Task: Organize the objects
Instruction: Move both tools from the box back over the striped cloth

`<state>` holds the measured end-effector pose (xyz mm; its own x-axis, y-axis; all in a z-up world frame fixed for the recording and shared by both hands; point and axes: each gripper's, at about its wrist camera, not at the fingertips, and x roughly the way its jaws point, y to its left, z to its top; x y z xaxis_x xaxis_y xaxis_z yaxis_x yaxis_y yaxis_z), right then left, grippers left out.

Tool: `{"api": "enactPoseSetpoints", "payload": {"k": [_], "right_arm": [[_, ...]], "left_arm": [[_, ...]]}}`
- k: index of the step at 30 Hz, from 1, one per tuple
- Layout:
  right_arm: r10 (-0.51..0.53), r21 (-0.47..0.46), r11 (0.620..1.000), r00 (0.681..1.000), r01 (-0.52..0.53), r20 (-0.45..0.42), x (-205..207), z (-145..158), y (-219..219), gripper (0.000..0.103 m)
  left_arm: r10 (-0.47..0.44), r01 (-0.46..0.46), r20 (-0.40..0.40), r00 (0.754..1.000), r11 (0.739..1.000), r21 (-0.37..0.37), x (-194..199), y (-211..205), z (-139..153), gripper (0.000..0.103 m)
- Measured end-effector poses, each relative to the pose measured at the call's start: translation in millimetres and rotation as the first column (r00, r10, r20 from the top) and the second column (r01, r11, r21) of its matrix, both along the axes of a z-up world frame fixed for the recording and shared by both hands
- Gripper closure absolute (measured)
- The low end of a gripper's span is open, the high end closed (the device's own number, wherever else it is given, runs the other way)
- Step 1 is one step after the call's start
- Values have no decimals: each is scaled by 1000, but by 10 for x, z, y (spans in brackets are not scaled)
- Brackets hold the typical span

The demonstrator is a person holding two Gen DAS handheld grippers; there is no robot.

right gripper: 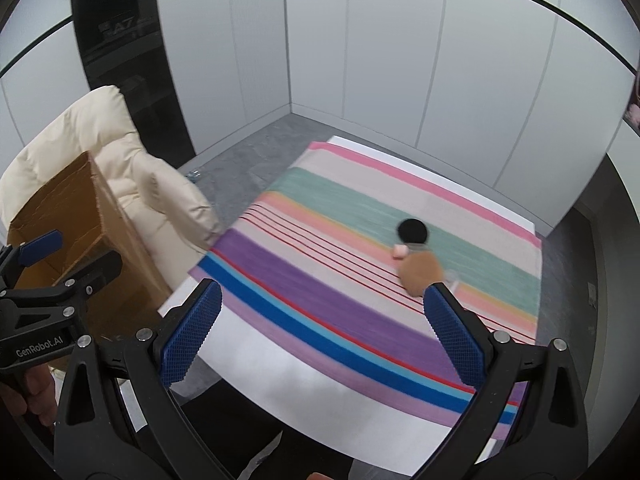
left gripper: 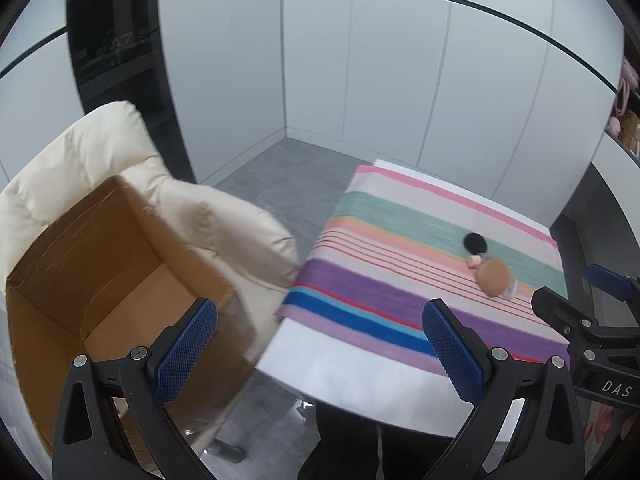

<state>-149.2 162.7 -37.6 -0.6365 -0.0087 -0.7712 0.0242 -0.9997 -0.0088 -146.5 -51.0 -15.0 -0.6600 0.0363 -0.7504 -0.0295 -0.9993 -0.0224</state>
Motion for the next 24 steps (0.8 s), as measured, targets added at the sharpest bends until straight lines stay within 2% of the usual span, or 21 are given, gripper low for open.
{"api": "enactPoseSetpoints", "payload": {"k": [12,24], "right_arm": [[-96,5,995,995,96,30,172,-63,606,1],[-191,-6,981,979,192,66,351,-156,1170,1]], "left_arm": [[-104,104,6,995,995,-13,-29,605,-46,0],[-207,207,30,978,978,-26,-33,1221,-191,0]]}}
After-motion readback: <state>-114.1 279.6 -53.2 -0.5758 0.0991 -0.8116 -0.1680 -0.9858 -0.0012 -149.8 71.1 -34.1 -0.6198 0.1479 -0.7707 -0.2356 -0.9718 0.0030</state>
